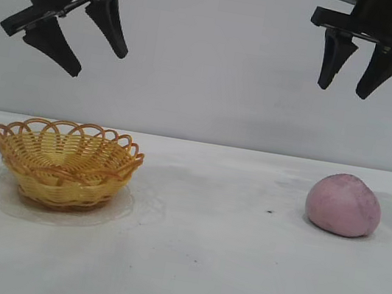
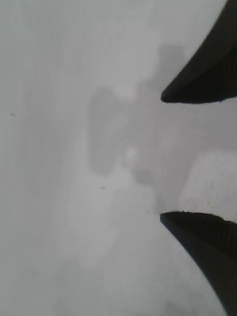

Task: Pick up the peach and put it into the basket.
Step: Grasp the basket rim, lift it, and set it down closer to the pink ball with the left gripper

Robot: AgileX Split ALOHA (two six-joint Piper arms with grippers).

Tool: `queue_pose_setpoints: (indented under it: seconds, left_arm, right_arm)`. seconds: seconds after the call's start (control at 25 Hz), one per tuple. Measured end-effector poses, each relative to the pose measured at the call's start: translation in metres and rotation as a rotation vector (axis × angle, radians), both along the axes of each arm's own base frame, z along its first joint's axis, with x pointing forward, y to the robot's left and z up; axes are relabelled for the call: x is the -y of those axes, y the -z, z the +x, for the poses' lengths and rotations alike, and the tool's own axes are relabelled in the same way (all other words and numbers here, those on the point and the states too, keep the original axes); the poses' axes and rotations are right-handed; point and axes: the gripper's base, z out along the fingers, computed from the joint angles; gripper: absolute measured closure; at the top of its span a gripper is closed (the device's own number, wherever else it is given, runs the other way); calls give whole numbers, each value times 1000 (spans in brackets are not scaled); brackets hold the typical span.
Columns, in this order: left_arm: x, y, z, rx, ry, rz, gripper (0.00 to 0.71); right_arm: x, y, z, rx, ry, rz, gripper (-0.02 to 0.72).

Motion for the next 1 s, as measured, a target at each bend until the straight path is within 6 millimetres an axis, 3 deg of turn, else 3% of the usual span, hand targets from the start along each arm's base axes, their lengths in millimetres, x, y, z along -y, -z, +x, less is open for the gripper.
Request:
queue_pose_setpoints:
  seconds: [0.72, 1.0]
  left_arm:
    - [1, 0, -1, -9, 10, -1, 187]
    - [0, -12, -6, -15, 245, 143, 187]
  right_arm:
    - [0, 0, 0, 0, 0, 0, 292]
    - [0, 0, 0, 0, 0, 0, 292]
